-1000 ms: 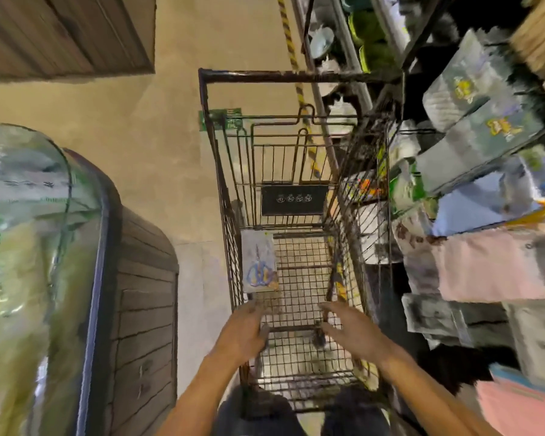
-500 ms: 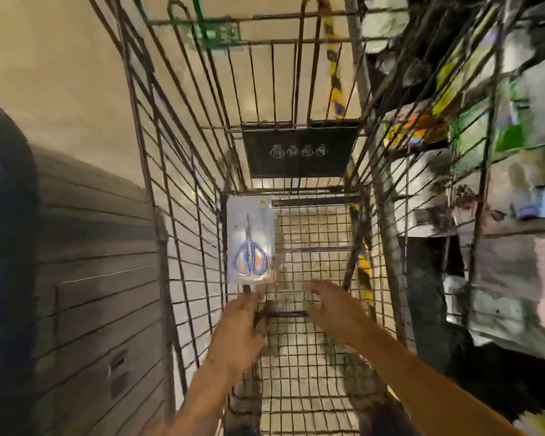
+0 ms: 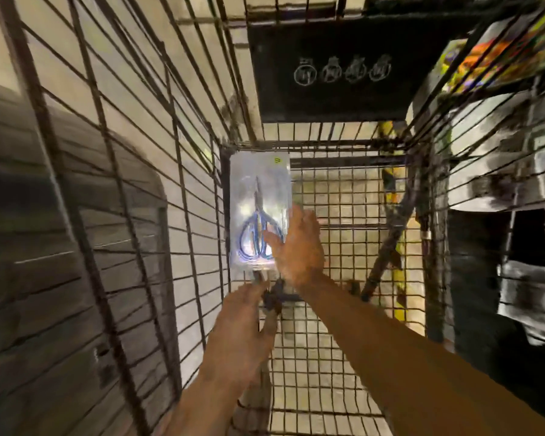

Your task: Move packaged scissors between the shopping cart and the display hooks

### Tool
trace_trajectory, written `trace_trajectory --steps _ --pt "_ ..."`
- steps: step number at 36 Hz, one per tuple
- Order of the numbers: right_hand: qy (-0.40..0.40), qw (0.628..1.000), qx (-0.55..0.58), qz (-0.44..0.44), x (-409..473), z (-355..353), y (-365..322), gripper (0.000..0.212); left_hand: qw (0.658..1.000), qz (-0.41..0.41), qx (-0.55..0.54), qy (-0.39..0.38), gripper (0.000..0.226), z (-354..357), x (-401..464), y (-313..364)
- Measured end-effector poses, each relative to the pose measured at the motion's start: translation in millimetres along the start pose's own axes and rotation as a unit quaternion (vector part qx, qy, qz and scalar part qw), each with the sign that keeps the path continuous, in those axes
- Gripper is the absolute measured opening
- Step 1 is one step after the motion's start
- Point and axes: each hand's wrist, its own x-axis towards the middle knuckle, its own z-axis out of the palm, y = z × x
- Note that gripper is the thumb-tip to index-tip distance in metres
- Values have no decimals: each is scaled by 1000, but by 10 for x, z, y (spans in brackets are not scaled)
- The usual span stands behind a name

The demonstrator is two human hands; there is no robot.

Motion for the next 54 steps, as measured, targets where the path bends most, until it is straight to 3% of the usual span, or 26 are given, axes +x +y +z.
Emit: trace_trajectory --steps 3,11,14,17,23,26,34,42,46,49,54 --pt "6 1000 4 6 36 56 37 75 1000 -3 -9 4 51 27 25 -31" --pt "3 999 31 14 53 -7 125 53 1000 -8 0 11 53 20 14 26" --pt "-10 995 90 32 33 -147 103 47 1000 -9 -9 9 50 35 54 21" --pt "-16 984 178 -10 -98 -287 253 35 999 -16 -41 28 48 54 148 32" --pt "-21 965 248 88 -404 -808 477 33 985 -43 -83 147 50 141 577 58" --pt "23 978 195 65 -565 -1071 581 57 974 -67 -116 180 54 134 842 98" --pt "22 980 183 70 -566 -1221 806 45 966 -178 -70 173 106 156 1291 345" --pt "45 979 187 72 -627 -1241 826 48 954 -241 -48 172 115 203 1419 433" --pt "66 973 201 89 -686 -1266 902 48 944 -233 -62 226 127 293 1390 436" --pt "93 966 212 112 -731 -1236 946 50 937 -212 -98 260 122 380 1344 349" --pt "103 964 206 129 -782 -1205 963 49 923 -146 -272 231 78 398 1227 248"
